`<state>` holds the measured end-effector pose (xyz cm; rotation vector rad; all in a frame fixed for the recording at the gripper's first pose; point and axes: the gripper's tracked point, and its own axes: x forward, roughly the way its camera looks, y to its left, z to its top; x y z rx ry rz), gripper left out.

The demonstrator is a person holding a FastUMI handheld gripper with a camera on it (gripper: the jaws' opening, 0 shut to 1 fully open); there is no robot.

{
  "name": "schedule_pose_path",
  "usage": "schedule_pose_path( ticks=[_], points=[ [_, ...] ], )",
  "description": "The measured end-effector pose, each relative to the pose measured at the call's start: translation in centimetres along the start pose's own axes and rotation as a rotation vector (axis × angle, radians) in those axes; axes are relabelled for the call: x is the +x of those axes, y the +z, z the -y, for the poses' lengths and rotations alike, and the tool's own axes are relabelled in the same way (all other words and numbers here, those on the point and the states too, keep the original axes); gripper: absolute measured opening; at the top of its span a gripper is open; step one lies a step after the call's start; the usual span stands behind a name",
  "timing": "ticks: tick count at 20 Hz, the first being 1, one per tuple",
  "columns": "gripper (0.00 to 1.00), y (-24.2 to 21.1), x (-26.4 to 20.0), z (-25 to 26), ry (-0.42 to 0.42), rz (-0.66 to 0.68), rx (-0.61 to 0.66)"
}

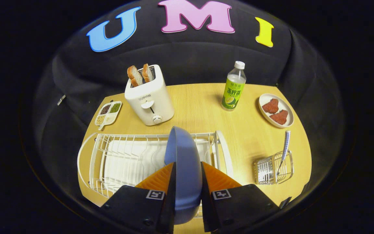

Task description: Take the plate from the dish rack, then take the spoon from the basket and place it into the plate.

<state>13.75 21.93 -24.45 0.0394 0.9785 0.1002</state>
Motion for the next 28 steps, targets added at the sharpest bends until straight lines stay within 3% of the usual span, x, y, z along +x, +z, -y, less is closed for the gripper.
schedule_pose_path(
  ticks=[9,13,16,21,28],
  points=[
    [0.33,1.0,-1.7,0.1,-0.117,0.077,-0.053],
    [0.33,3.5,-3.3,0.4,-0.174,0.162,-0.148],
    [0.31,3.8,-4.8,-0.9,-0.093,0.172,-0.119],
    [0.30,3.4,-7.4,1.5,-0.002,0.174,-0.063],
    [0.30,0.1,-12.4,10.8,0.186,0.161,0.125]
  ],
)
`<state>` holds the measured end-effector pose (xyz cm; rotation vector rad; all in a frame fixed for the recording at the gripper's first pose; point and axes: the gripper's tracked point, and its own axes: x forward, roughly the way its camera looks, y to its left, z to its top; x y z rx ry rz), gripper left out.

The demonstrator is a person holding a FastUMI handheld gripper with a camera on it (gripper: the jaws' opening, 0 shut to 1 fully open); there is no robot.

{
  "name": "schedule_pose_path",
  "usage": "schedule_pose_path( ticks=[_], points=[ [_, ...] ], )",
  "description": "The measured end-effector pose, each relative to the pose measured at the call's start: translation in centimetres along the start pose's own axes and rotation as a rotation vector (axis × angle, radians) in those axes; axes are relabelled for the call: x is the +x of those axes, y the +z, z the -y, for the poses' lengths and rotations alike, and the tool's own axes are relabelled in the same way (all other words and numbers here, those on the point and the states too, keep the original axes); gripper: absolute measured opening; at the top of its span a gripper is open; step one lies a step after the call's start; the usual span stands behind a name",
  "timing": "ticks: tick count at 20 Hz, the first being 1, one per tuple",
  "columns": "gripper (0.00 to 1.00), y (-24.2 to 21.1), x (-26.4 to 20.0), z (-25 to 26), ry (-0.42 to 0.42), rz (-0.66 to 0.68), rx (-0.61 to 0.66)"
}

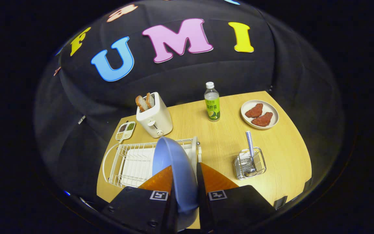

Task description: Take the plate from the dish rack, then take the spoon from the basket and place it into the plate.

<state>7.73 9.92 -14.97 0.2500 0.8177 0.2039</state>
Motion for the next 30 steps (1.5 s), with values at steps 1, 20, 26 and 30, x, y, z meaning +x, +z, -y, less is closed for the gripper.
schedule_pose_path(
  ticks=[1,20,26,30],
  points=[
    [0.30,-0.7,-1.0,1.7,0.011,-0.017,0.027],
    [0.30,-15.9,3.4,14.8,0.332,-0.328,-0.051],
    [0.35,-16.7,4.5,16.7,0.319,-0.351,-0.064],
    [0.73,-15.5,3.7,18.5,0.299,-0.266,-0.138]
  ],
)
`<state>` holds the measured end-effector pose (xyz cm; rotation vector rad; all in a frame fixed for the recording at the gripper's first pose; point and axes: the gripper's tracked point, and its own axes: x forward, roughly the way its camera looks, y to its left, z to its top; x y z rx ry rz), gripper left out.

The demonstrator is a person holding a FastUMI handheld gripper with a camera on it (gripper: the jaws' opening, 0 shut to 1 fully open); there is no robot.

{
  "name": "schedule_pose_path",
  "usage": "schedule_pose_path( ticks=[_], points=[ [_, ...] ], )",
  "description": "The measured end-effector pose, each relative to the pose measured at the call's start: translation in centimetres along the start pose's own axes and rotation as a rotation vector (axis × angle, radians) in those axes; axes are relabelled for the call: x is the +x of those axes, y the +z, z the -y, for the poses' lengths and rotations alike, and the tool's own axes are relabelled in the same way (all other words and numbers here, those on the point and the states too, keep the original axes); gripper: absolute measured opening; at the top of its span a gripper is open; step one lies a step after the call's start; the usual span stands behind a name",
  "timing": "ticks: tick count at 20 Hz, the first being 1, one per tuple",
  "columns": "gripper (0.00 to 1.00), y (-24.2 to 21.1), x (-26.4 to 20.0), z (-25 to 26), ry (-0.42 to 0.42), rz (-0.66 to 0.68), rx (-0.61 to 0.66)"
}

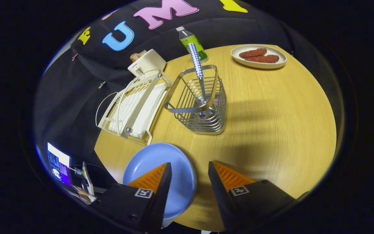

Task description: Take the plate from the dish rack, then take the spoon from the basket and place it into the plate.

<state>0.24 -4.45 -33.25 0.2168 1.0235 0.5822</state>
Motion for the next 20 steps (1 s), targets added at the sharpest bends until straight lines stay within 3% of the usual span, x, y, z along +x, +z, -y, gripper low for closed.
schedule_pose_path(
  ticks=[1,3,9,13,20],
  points=[
    [0.86,0.3,-0.6,0.1,-0.008,0.035,-0.020],
    [0.98,1.8,-1.8,0.0,-0.026,0.115,-0.062],
    [0.98,9.3,-5.1,-2.5,-0.046,0.385,-0.241],
    [0.98,14.7,-4.2,-2.8,-0.076,0.491,-0.312],
    [0.98,20.1,1.1,0.4,-0.167,0.516,-0.227]
  ],
)
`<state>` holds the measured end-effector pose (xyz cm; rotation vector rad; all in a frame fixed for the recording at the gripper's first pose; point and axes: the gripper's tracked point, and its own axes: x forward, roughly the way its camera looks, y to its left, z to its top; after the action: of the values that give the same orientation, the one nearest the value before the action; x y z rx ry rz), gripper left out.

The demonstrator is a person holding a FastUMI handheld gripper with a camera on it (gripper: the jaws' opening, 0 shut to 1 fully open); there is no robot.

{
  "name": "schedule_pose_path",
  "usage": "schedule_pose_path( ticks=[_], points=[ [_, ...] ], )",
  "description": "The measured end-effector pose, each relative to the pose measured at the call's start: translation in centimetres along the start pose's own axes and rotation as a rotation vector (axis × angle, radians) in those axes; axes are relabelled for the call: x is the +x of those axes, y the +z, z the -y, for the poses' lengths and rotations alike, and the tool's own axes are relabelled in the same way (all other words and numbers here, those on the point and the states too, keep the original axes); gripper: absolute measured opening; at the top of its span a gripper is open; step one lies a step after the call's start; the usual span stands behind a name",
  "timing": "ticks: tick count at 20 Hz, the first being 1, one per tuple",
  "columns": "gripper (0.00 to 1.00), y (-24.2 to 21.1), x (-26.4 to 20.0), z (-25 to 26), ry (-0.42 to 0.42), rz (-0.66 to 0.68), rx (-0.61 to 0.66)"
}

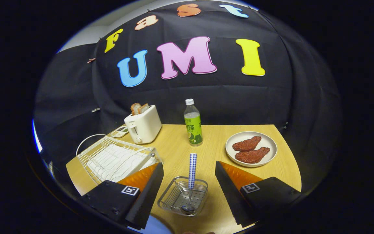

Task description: Take the plate from the dish rack, then take the spoon from the basket and place it into the plate.

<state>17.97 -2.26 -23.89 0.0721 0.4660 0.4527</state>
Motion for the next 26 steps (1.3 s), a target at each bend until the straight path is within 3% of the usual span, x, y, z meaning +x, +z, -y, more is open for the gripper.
schedule_pose_path(
  ticks=[6,7,12,14,15,17,26],
  points=[
    [0.95,-1.4,5.6,0.4,-0.021,-0.107,0.085],
    [0.86,-1.6,6.0,0.6,-0.028,-0.126,0.096],
    [0.63,-3.7,7.8,0.5,-0.049,-0.233,0.164],
    [0.49,-4.3,7.9,0.4,-0.052,-0.268,0.166],
    [0.36,-4.5,7.8,0.5,-0.058,-0.278,0.162],
    [0.21,-4.4,7.6,0.9,-0.072,-0.275,0.143],
    [0.16,1.9,3.7,0.0,-0.069,-0.185,0.176]
  ],
)
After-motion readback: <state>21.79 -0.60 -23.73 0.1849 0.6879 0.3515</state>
